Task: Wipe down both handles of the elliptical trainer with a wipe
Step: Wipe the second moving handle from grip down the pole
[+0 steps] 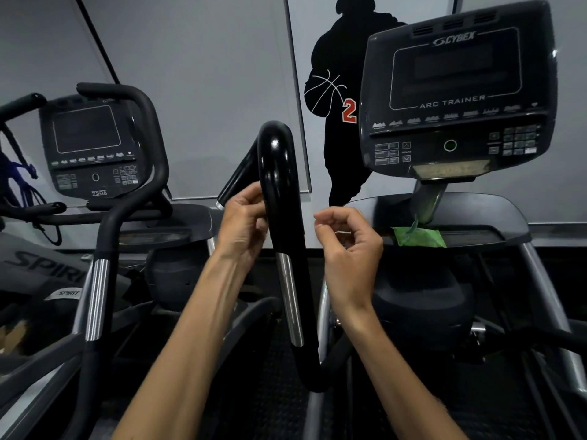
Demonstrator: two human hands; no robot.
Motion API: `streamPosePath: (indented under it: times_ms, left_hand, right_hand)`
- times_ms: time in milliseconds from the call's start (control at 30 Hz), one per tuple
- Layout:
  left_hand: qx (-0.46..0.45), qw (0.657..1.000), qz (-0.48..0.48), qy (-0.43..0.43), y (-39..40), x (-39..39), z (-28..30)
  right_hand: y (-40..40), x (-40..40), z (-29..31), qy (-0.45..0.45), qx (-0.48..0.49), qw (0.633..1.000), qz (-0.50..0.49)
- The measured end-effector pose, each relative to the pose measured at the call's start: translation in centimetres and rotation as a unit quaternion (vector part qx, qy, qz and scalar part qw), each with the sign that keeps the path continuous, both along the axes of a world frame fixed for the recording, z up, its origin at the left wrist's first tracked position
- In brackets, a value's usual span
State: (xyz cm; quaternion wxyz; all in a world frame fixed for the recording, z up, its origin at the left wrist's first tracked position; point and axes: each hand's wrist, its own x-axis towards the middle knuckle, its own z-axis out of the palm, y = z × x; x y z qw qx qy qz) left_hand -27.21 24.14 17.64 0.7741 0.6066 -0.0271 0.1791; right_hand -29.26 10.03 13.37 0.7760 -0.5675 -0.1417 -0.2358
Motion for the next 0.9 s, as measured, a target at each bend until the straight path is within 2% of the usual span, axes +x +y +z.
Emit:
streamPosePath:
  times_ms: [167, 233, 333, 467, 533, 633, 667, 800, 900]
  left_hand:
    - [0.126, 0.990, -0.057, 0.032, 0.0, 0.1, -1.6]
    - [0.103, 0.993, -0.045, 0.021, 0.6, 0.8, -0.7]
    - [0.013, 0.998, -0.067, 0.000, 0.3, 2.1, -0.3]
    - [0.130, 0.979, -0.154, 0.016, -0.1, 1.2, -3.3]
    - [0.112, 0.983, -0.143, 0.037, 0.5, 1.1, -3.0]
    - [0.000, 0.990, -0.142, 0.025, 1.2, 2.2, -1.6]
    - [-0.012, 0.989, -0.146, 0.017, 1.1, 2.4, -1.3]
    - [0.053, 0.980, -0.189, 0.012, 0.5, 2.0, -1.8]
    - [0.038, 0.982, -0.186, -0.004, 0.3, 2.5, -0.5]
  right_hand:
    - [0.0, 0.0, -0.4, 0.014, -0.001, 1.000, 0.014]
    - [-0.4, 0.1, -0.3, 0.020, -0.004, 1.000, 0.014]
    - [-0.5, 0.2, -0.2, 0.025, -0.002, 1.000, 0.013]
    - [-0.6, 0.0, -0.5, 0.021, -0.004, 1.000, 0.007]
    - [-0.7, 0.2, -0.6, 0.029, 0.000, 1.000, 0.006]
    - [-0.4, 0.5, -0.7, 0.038, 0.003, 0.999, 0.006]
    - [-0.2, 0.4, -0.7, 0.038, 0.001, 0.999, 0.007]
    - [-0.1, 0.5, -0.8, 0.035, -0.002, 0.999, 0.008]
    - [-0.3, 0.7, -0.8, 0.039, 0.002, 0.999, 0.007]
